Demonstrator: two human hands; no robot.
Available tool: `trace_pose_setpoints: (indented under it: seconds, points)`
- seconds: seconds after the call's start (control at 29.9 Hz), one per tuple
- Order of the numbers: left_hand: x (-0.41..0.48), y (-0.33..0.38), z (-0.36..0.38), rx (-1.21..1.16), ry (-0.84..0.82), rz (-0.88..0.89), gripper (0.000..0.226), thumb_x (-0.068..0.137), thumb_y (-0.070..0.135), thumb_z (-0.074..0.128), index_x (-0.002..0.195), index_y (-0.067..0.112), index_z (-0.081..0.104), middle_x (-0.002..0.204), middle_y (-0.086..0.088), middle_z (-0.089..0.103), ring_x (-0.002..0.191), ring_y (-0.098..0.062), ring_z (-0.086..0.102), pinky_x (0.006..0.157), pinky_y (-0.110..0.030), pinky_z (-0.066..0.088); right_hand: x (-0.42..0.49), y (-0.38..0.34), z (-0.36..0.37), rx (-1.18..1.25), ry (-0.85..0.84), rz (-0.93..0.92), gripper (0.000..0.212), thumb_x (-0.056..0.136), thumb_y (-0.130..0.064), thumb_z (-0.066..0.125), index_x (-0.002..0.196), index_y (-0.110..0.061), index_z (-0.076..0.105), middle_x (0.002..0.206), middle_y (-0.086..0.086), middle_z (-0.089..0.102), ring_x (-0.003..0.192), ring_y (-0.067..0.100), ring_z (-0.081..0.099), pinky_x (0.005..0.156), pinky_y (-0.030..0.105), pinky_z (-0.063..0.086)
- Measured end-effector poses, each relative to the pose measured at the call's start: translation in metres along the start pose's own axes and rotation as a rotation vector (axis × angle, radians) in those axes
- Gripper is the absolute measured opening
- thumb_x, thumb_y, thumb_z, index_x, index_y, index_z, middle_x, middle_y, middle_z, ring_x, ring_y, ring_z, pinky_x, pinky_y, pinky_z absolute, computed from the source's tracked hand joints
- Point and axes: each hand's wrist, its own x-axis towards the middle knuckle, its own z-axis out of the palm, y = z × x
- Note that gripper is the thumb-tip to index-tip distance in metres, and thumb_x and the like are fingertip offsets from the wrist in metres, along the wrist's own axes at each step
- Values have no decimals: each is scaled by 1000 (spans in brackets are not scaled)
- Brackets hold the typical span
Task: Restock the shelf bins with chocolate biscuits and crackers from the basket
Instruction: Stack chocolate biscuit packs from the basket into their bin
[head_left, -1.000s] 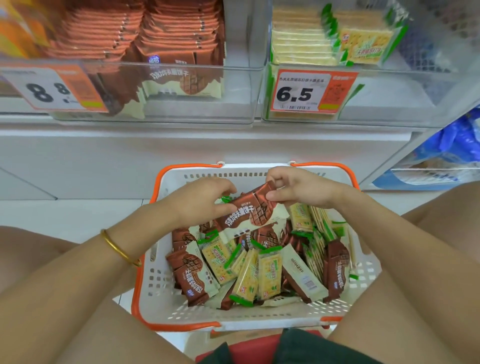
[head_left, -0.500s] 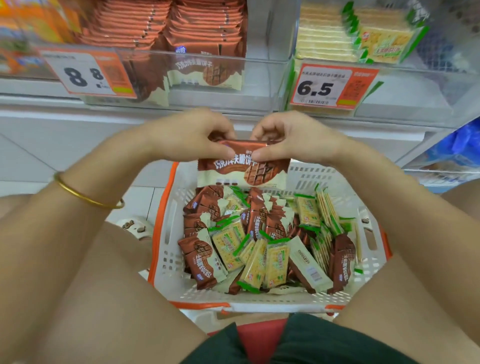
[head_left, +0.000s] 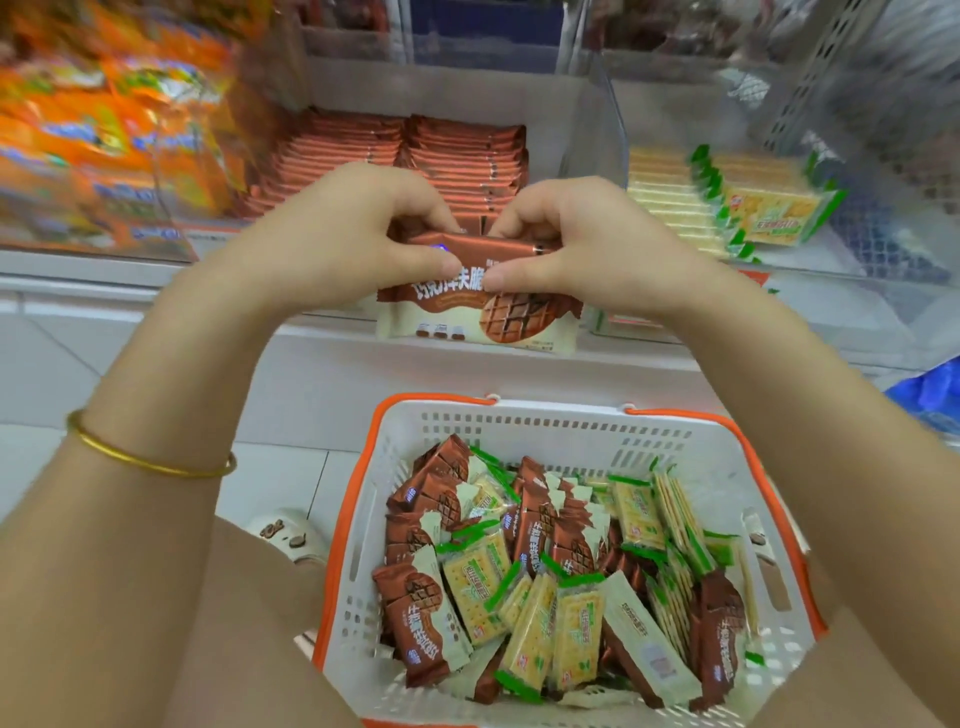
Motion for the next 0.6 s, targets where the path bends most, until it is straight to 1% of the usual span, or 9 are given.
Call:
trace_pose_setpoints:
  seconds: [0.07,0.1,0.13,0.23,0.3,0.37,0.43,0.53,0.6]
  points:
    - [1,-1,-4,-58,62,-25,16,81,23,71,97,20,69,78,5,59,65,-18,63,53,-41,56,9,-5,-6,-11,4,1,17,78,-27,76,88,-16,67,72,-13,57,62,-4,54,59,12,43]
    - [3,-3,-6,-72,115,-29,19,82,23,71,100,20,68,82,3,60,69,-28,64,52,-45,55,14,-8,-9,-20,8,-1,18,79,-27,76,89,-14,68,73,-12,57,63,-1,55,59,14,44]
    - [5,-6,-7,-69,184,-30,24,82,22,70,106,20,67,89,3,61,76,-27,64,58,-42,56,19,-11,-12,-37,21,-3,19,79,-27,75,90,-13,68,74,-11,58,64,1,56,60,15,46]
    - [13,-19,-4,-81,426,-68,43,85,19,68,125,19,53,111,6,53,96,-8,55,79,-17,46,41,-15,-22,-130,149,5,22,83,-30,71,96,-14,65,87,-5,59,78,9,59,70,26,51]
    - [15,-34,4,-54,504,-107,46,86,20,66,129,15,48,118,-1,53,106,-14,53,90,-27,46,58,-13,-28,-172,259,23,20,85,-31,68,97,-18,59,94,-6,56,84,11,56,71,26,48]
    - [15,-50,15,49,485,-114,40,88,23,62,125,9,53,118,-10,56,110,-26,52,97,-39,42,76,-6,-25,-273,241,46,20,85,-31,68,94,-22,54,96,-6,53,87,12,53,72,29,45]
    - [13,-59,24,199,392,-106,34,90,35,50,113,12,61,111,-11,61,107,-32,52,91,-41,39,91,4,-12,-389,118,85,22,82,-32,71,90,-22,53,97,-4,53,91,17,52,75,33,45]
    - [9,-59,32,380,272,-96,56,84,55,21,96,23,66,101,2,64,103,-28,53,83,-37,34,103,19,15,-490,-5,114,27,78,-34,73,87,-22,51,95,-3,52,94,21,53,75,31,42]
    - [8,-61,35,440,236,-91,61,82,59,16,96,26,64,103,7,61,106,-23,49,87,-36,27,106,23,26,-639,-8,100,27,79,-39,70,89,-21,53,96,-1,55,95,24,55,71,30,38]
